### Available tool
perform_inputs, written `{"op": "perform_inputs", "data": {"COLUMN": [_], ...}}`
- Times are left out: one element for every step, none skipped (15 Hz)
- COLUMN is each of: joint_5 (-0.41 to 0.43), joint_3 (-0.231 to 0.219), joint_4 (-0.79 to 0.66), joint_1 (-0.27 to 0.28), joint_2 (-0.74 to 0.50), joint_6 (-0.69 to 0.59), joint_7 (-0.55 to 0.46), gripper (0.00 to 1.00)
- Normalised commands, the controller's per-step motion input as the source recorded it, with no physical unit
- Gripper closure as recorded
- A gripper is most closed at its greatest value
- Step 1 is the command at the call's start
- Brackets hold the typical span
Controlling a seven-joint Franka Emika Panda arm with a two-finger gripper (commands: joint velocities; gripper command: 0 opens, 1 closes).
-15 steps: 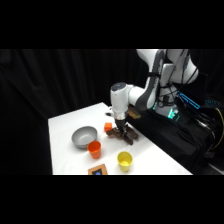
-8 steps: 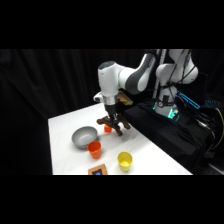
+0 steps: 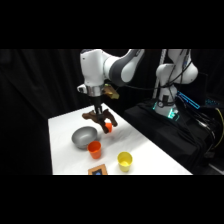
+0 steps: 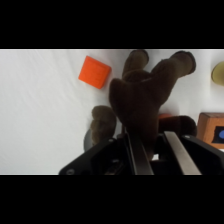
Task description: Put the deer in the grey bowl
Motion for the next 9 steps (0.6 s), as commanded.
{"op": "perform_inputs", "data": {"joint_5": [-0.074,-0.063,-0.025,-0.005,-0.007,0.000,0.001,0.008,0.022], "joint_3": [-0.031,-0.035,-0.033,-0.027,-0.031,-0.027,-0.027,-0.024,-0.021], "joint_4": [0.64,0.65,0.69,0.69,0.68,0.66,0.65,0.63,0.60], "joint_1": [-0.076,-0.069,-0.073,-0.068,-0.061,-0.052,-0.044,-0.038,-0.040], "joint_2": [0.32,0.33,0.36,0.36,0.39,0.41,0.43,0.44,0.45], "joint_6": [-0.24,-0.25,-0.27,-0.28,-0.26,-0.25,-0.23,-0.21,-0.17], "joint_7": [-0.02,-0.03,-0.05,-0.06,-0.06,-0.06,-0.05,-0.05,-0.06], "gripper": [0.91,0.91,0.91,0.91,0.91,0.91,0.91,0.91,0.91]}}
